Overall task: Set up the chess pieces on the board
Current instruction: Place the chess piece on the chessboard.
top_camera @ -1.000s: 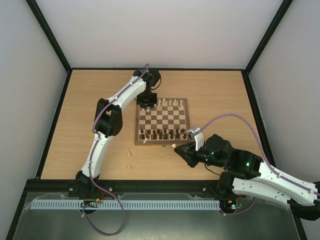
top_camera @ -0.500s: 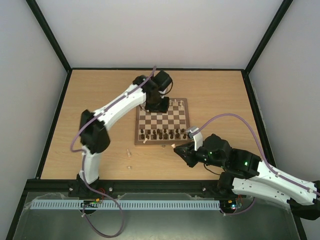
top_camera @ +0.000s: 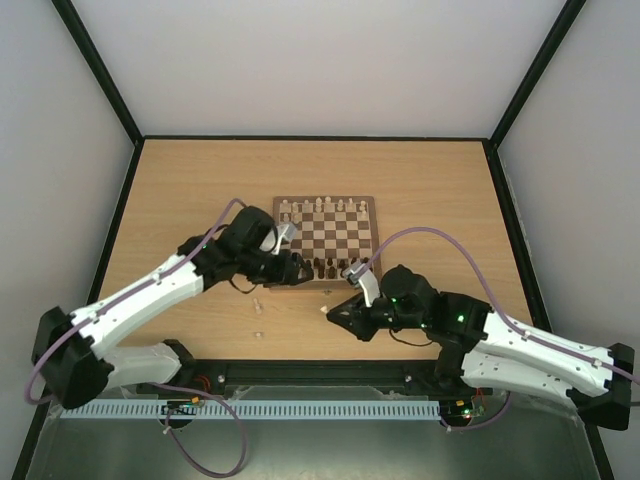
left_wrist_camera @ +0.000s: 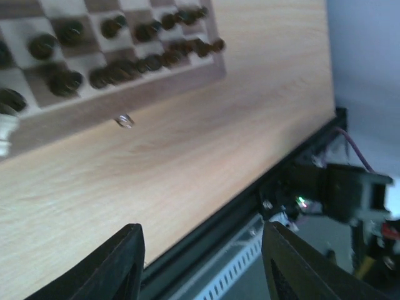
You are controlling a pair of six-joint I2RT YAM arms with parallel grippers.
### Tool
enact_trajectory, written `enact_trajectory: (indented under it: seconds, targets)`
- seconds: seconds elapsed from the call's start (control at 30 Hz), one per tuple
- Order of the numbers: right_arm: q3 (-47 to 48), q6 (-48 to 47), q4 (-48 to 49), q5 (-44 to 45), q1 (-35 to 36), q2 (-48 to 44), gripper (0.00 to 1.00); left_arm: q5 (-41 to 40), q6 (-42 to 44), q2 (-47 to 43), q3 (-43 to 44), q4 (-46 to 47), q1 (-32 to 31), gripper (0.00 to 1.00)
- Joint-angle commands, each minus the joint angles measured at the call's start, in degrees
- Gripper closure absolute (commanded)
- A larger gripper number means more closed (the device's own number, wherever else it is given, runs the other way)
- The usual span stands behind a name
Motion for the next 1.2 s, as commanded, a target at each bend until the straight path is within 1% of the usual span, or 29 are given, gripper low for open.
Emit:
enact_trajectory:
  seconds: [0.0, 0.13, 0.23, 0.37, 0.43, 0.6, 0.77, 1.0, 1.17]
  targets:
    - [-0.4, -0.2, 6.5, -7.8, -0.3, 2.9, 0.90, 10.4, -4.6, -9.1, -8.6, 12.2, 0.1, 0.43]
    - [-0.4, 0.3, 10.2, -10.1, -0.3, 5.6, 0.90, 18.9, -8.5, -15.1, -15.7, 18.9, 1.0, 0.35]
    - [0.0, 0.4, 11.7, -10.3, -0.3, 8.5, 0.90, 22.9, -10.4, -17.2, -19.4, 22.4, 1.5, 0.31]
    - [0.3, 0.4, 14.4, -10.9, -0.2, 11.4, 0.90, 27.4, -15.3, -19.6, -24.5, 29.3, 2.1, 0.30]
    - [0.5, 0.3, 15.1, -10.6, -0.3, 12.3, 0.90, 28.3, -16.1, -20.3, -26.2, 31.0, 2.1, 0.32]
    - [1.3, -0.6, 14.8, -9.0, -0.2, 12.9, 0.90, 29.5, -18.0, -22.9, -29.1, 33.1, 2.8, 0.43]
    - [1.6, -1.5, 13.8, -7.8, -0.2, 12.6, 0.90, 29.8, -19.4, -23.8, -30.3, 34.1, 3.1, 0.52]
    - [0.9, -1.9, 14.3, -7.7, -0.3, 12.0, 0.90, 29.8, -20.1, -21.9, -31.0, 36.0, 3.1, 0.52]
    - [1.2, -2.4, 14.1, -6.9, -0.3, 11.7, 0.90, 29.8, -20.0, -20.4, -31.0, 36.7, 3.1, 0.59]
